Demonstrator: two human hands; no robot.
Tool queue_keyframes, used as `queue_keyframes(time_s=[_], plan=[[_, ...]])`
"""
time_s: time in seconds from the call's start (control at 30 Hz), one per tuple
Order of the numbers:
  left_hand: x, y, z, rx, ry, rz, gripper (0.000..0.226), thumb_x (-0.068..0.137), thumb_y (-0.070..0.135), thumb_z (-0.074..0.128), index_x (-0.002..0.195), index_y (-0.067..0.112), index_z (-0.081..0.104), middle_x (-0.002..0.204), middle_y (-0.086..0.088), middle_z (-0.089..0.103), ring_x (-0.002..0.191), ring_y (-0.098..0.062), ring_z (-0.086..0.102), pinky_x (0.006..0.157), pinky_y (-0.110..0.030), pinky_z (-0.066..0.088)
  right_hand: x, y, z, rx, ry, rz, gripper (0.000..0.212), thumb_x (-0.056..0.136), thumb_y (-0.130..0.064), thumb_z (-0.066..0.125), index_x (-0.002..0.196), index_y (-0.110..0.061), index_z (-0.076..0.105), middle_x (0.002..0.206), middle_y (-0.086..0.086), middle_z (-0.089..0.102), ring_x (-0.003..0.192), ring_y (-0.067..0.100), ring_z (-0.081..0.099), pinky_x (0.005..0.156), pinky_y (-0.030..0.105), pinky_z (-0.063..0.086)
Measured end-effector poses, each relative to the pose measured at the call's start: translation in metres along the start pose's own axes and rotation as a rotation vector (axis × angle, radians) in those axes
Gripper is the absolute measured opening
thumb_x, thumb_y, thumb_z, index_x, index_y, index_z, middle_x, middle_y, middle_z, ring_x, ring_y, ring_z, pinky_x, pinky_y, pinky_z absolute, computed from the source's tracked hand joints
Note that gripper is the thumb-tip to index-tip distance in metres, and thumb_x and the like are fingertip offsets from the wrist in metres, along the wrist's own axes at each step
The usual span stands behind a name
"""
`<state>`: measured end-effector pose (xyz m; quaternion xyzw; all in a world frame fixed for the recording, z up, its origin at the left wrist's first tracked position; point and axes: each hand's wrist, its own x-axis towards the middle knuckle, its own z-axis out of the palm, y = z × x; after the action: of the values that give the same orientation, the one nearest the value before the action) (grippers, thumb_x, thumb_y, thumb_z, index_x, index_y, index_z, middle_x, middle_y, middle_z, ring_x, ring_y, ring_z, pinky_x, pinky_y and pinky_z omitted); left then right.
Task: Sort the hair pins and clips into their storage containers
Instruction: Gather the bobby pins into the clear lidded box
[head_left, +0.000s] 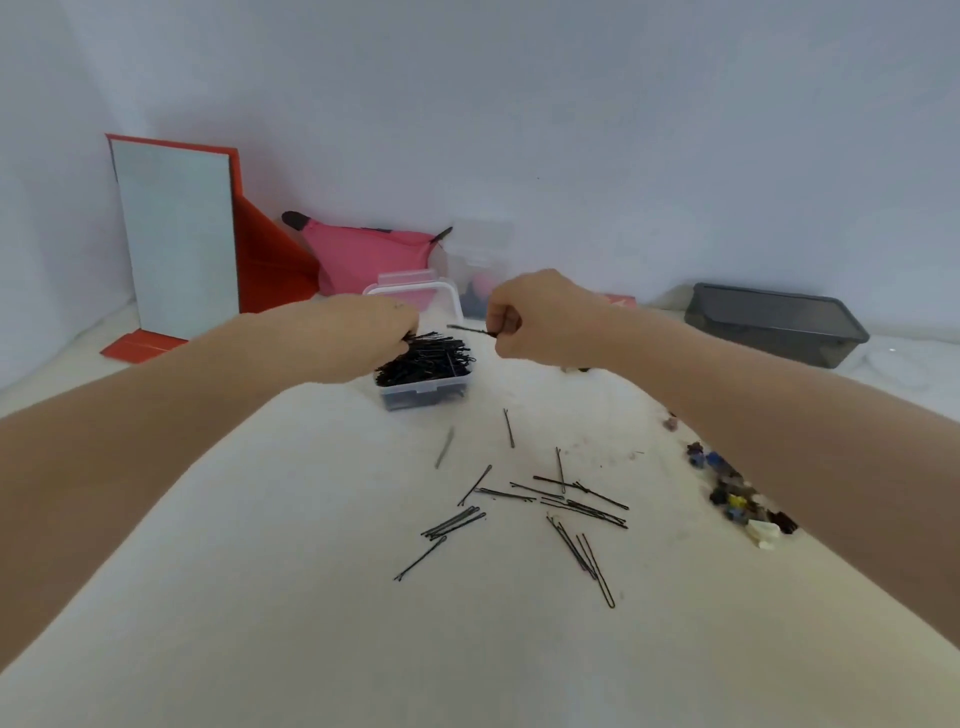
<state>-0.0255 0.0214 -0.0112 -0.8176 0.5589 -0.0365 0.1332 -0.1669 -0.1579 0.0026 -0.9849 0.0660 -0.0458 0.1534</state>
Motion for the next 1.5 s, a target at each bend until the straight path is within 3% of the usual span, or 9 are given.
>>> queue_keyframes(time_s=[0.13,0.27,0.37,0.57,0.7,0.83,1.0,1.13,1.5], plan=[[0.011,0.001,0.006,-0.004,-0.006,0.026,0.023,0.105,0.029,0.037,0.116,0.015,0.051,0.104,0.001,0.052,0.067,-0.011,0.039,0.048,-0.018,0.026,0.035,-0.005,0.0,0.043,0.035,-0.025,0.015,0.079,-0.011,0.063,0.093,-0.014,0.068,0.078,-0.014,0.053,0.078,0.013,0.051,0.059,0.011,0.037],[0.015,-0.003,0.029,-0.303,0.071,0.044,0.014,0.096,0.026,0.055,0.101,0.014,0.061,0.093,0.0,0.057,0.076,-0.015,0.047,0.067,-0.03,0.039,0.062,-0.014,0.016,0.014,-0.006,-0.053,0.013,0.078,-0.011,0.062,0.088,-0.02,0.064,0.083,-0.007,0.057,0.084,0.018,0.057,0.074,0.028,0.049],[0.009,-0.008,0.037,-0.491,0.144,0.03,0.01,0.09,0.027,0.064,0.091,0.017,0.064,0.082,0.007,0.055,0.075,-0.012,0.053,0.071,-0.029,0.045,0.075,-0.02,0.03,0.008,-0.026,-0.068,0.016,0.079,-0.011,0.061,0.091,-0.02,0.065,0.086,-0.007,0.057,0.085,0.017,0.056,0.075,0.029,0.048],[-0.018,-0.012,0.052,-0.967,0.3,-0.197,0.02,0.088,0.013,0.069,0.107,0.02,0.07,0.102,0.01,0.068,0.091,0.003,0.063,0.08,-0.009,0.047,0.082,-0.028,0.046,0.038,-0.063,-0.1,0.019,0.082,-0.009,0.061,0.099,-0.014,0.068,0.086,-0.008,0.057,0.083,0.012,0.052,0.066,0.021,0.04],[-0.023,-0.011,0.061,-1.225,0.505,-0.464,0.013,0.086,0.007,0.069,0.098,0.012,0.067,0.097,0.003,0.069,0.076,0.006,0.063,0.064,-0.011,0.042,0.076,-0.025,0.054,0.079,-0.067,-0.083,0.025,0.087,-0.008,0.059,0.106,-0.017,0.072,0.094,-0.007,0.064,0.086,0.011,0.058,0.065,0.013,0.044],[-0.02,-0.009,0.071,-1.079,0.491,-0.503,0.018,0.089,0.023,0.068,0.105,0.023,0.06,0.098,0.003,0.062,0.084,-0.011,0.064,0.072,-0.028,0.047,0.059,-0.011,0.051,0.247,0.102,-0.006,0.03,0.091,-0.004,0.053,0.113,-0.016,0.071,0.105,-0.003,0.065,0.089,0.01,0.058,0.089,0.022,0.047],[-0.011,-0.003,0.074,-0.744,0.43,-0.353,0.012,0.091,0.018,0.062,0.095,0.028,0.067,0.09,0.006,0.051,0.07,-0.003,0.056,0.07,-0.024,0.04,0.035,0.014,0.067,0.242,0.175,0.156,0.03,0.091,-0.006,0.053,0.112,-0.018,0.071,0.107,-0.004,0.068,0.089,0.01,0.056,0.082,0.019,0.04],[-0.004,-0.004,0.075,-0.684,0.418,-0.368,0.017,0.088,0.015,0.061,0.083,0.031,0.065,0.084,0.007,0.053,0.07,-0.003,0.049,0.064,-0.021,0.034,0.026,0.01,0.083,0.296,0.218,0.192,0.029,0.091,-0.006,0.055,0.109,-0.017,0.074,0.103,-0.003,0.07,0.093,0.011,0.062,0.088,0.021,0.046],[-0.003,0.004,0.073,-0.692,0.491,-0.448,0.011,0.094,0.015,0.053,0.1,0.016,0.062,0.09,-0.005,0.059,0.074,-0.015,0.053,0.068,-0.026,0.037,0.035,-0.001,0.086,0.17,0.288,0.081,0.03,0.087,0.003,0.051,0.097,-0.01,0.076,0.092,0.004,0.061,0.088,0.022,0.057,0.079,0.029,0.046]])
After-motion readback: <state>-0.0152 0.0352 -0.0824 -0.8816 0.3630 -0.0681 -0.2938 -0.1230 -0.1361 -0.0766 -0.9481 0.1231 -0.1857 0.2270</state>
